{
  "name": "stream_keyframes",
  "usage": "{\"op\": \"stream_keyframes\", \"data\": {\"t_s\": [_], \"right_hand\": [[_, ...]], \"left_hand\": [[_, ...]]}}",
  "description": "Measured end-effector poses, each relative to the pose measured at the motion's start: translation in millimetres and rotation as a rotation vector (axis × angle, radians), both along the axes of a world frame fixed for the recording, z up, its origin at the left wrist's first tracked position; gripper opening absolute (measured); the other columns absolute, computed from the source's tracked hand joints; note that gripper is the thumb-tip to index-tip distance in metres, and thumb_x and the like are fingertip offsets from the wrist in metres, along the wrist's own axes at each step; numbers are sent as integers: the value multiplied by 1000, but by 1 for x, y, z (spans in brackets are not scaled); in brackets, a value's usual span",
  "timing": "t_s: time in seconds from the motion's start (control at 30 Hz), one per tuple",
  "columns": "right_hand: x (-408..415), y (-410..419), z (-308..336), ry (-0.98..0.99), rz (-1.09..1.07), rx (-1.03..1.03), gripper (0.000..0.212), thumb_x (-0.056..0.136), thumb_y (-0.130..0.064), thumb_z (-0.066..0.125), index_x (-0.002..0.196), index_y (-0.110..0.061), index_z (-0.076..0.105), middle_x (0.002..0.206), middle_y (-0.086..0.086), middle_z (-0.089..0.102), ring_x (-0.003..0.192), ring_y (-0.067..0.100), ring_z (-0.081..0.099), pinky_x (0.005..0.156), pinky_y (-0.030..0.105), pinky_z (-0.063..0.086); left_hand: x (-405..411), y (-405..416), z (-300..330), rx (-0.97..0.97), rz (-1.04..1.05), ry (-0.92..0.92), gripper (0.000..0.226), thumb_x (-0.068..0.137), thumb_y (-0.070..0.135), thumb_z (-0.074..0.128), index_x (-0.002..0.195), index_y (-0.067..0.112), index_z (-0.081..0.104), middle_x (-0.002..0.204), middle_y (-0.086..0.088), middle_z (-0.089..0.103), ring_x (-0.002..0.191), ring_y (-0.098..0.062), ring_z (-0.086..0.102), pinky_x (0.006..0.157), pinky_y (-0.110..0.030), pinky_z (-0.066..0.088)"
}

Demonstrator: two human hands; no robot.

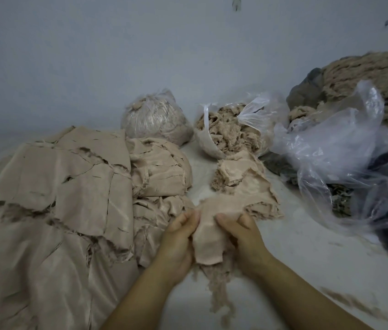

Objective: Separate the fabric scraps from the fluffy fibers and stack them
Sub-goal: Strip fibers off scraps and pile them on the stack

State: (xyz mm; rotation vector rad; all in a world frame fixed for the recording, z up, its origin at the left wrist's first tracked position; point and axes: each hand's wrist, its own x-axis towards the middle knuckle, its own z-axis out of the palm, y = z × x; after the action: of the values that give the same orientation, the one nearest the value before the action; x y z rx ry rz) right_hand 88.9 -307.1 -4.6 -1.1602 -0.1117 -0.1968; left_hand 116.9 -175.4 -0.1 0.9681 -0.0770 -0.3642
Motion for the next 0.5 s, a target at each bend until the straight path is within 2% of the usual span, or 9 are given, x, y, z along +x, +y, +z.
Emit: {"op": "stream_keyframes", "data": {"t_s": [0.07, 0.13, 0.2, 0.27, 0.33, 0.4, 0.47, 0.5], "right_hand": [[0, -3, 1, 36, 65, -9, 56, 82, -44, 66, 104, 8, 63, 99, 22, 70, 95, 31, 68, 79, 35, 56], [-1, -5, 4, 121, 117, -17, 63, 83, -56, 60, 104, 3, 68, 104, 24, 69, 99, 34, 67, 86, 40, 55], [1, -6, 3, 208, 62, -98, 40, 83, -48, 66, 90, -9, 73, 94, 18, 71, 88, 32, 69, 78, 39, 56], [2, -5, 3, 244, -79, -177, 21, 85, -33, 68, 71, -18, 69, 73, 9, 65, 70, 25, 59, 63, 32, 50], [3, -5, 3, 235, -151, -211, 31, 92, -35, 59, 65, -21, 65, 60, 3, 54, 60, 19, 48, 55, 26, 42], [0, -2, 8, 237, -104, -240, 42, 92, -51, 51, 69, -17, 62, 56, 0, 50, 53, 13, 46, 51, 23, 40], [-4, 3, 9, 201, -28, -316, 44, 86, -56, 59, 74, -14, 56, 65, 6, 52, 62, 18, 50, 59, 28, 43], [-5, 5, 8, 159, -25, -372, 37, 86, -47, 64, 76, -12, 56, 69, 9, 52, 67, 22, 49, 63, 33, 43]], "left_hand": [[0, 2, -2, 90, 41, -112, 17, 73, 20, 66, 85, 9, 61, 83, -16, 67, 73, -25, 65, 65, -35, 55], [-4, 2, -2, 268, 48, -258, 10, 74, 21, 69, 78, 17, 61, 80, -12, 62, 76, -26, 58, 72, -37, 48], [-7, 0, -3, 354, 79, -337, 13, 79, 12, 69, 87, 18, 60, 83, -7, 63, 80, -22, 59, 74, -33, 49], [-6, -2, -3, 322, 158, -319, 17, 85, 5, 63, 98, 14, 56, 84, -5, 65, 76, -17, 62, 68, -28, 52], [-3, 0, -1, 325, 254, -299, 13, 88, 6, 61, 98, 13, 56, 82, -5, 66, 71, -16, 63, 64, -28, 53], [-3, 1, -2, 397, 284, -322, 9, 89, 9, 62, 96, 14, 59, 82, -7, 68, 72, -17, 64, 67, -33, 53], [-5, 0, -3, 483, 280, -392, 6, 90, 10, 61, 91, 16, 62, 80, -2, 70, 72, -13, 65, 67, -29, 53], [-5, -1, -4, 522, 303, -439, 8, 90, 11, 60, 88, 18, 63, 75, 3, 70, 69, -7, 64, 64, -22, 52]]}}
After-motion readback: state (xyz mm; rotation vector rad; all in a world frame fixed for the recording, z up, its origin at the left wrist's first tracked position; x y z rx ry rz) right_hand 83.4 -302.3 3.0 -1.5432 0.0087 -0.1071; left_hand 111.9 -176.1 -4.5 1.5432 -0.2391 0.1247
